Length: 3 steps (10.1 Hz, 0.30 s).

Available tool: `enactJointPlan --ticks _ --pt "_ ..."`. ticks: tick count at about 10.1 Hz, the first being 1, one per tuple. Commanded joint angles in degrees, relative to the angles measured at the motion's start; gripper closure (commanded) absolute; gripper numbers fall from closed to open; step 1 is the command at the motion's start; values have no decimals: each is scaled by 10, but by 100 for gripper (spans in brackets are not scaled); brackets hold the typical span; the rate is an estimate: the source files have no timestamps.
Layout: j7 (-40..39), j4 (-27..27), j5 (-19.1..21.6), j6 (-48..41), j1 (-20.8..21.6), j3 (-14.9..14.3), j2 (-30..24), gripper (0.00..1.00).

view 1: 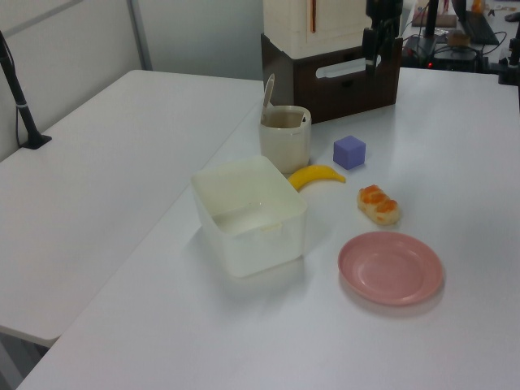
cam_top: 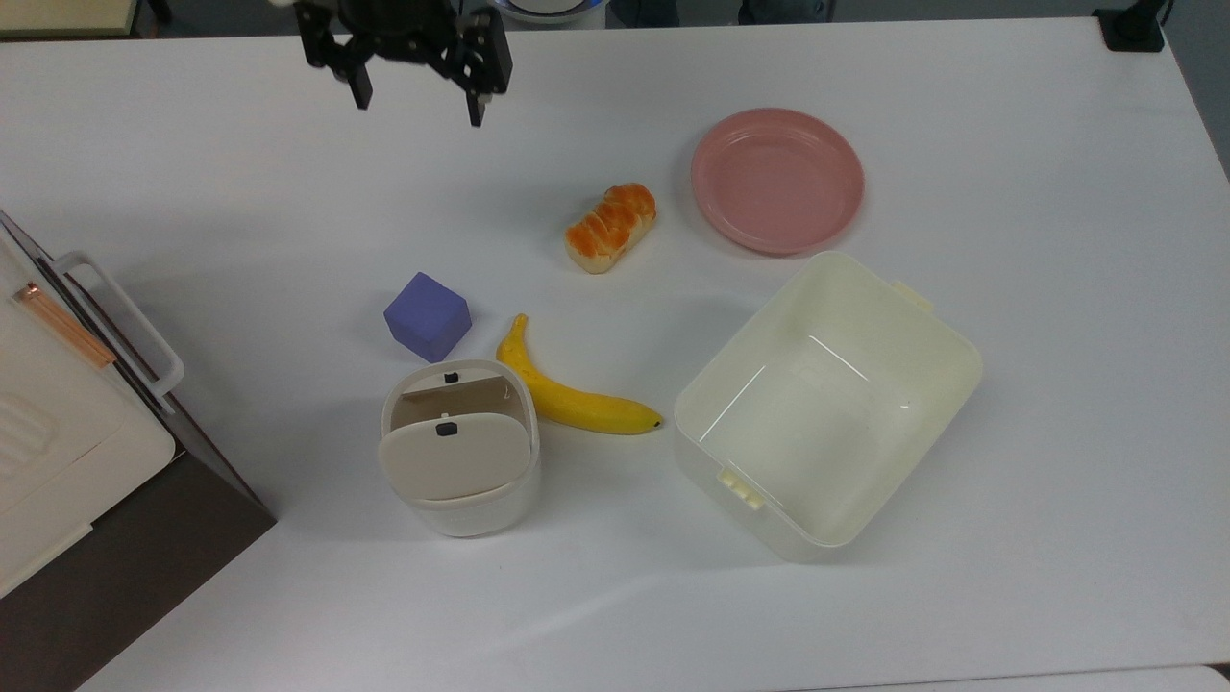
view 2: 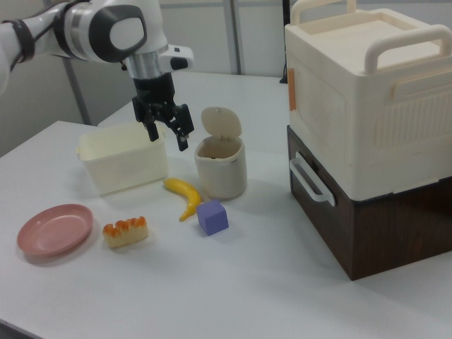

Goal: Grab it up and put it in the trash

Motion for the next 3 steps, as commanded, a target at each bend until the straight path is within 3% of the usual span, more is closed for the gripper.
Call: enactJointPlan --ticks 1,3 --pt "-11 10 20 -22 -2 0 -6 0" --pt "-11 11 21 -27 -4 0 -16 0"
